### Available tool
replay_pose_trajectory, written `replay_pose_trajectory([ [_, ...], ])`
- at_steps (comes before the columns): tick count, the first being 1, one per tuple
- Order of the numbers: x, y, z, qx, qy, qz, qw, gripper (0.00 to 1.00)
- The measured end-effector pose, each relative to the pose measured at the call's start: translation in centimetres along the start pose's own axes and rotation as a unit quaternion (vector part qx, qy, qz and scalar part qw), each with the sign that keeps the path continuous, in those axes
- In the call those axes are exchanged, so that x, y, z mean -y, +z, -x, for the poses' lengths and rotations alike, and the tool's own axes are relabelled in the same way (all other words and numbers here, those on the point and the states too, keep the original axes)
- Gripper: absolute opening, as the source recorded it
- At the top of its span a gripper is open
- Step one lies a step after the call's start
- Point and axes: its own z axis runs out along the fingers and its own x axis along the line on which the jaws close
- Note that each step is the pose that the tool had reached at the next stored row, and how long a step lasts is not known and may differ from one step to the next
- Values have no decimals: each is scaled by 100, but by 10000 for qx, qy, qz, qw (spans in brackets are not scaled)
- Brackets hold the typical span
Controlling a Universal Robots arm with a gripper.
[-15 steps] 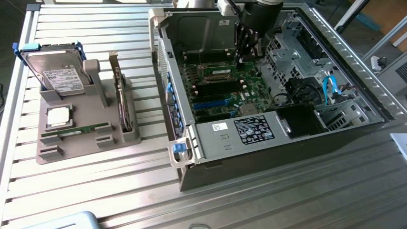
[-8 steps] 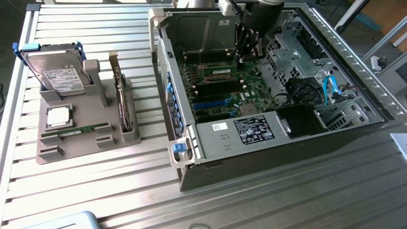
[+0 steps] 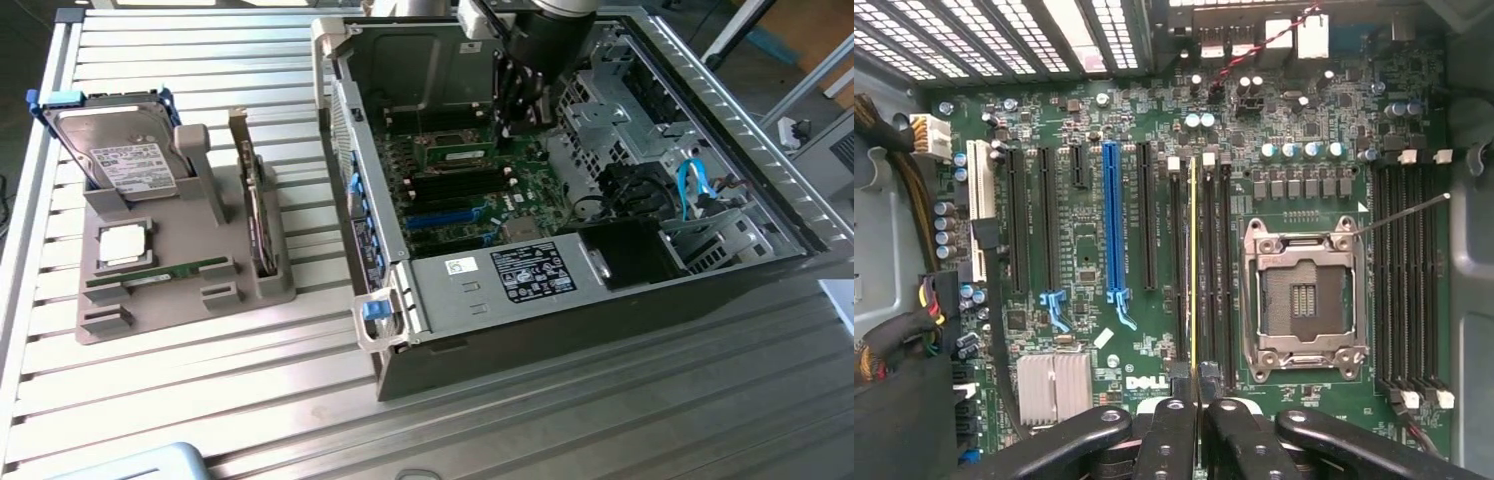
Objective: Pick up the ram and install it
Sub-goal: 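Insert the ram into the slot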
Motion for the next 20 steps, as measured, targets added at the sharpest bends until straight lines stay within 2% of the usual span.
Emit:
replay_pose_trajectory([
  [6, -5, 4, -14, 0, 1, 0, 10000, 12],
  [9, -4, 10, -58, 1, 1, 0, 10000, 12],
  [20, -45, 254, -55, 0, 1, -1, 10000, 12],
])
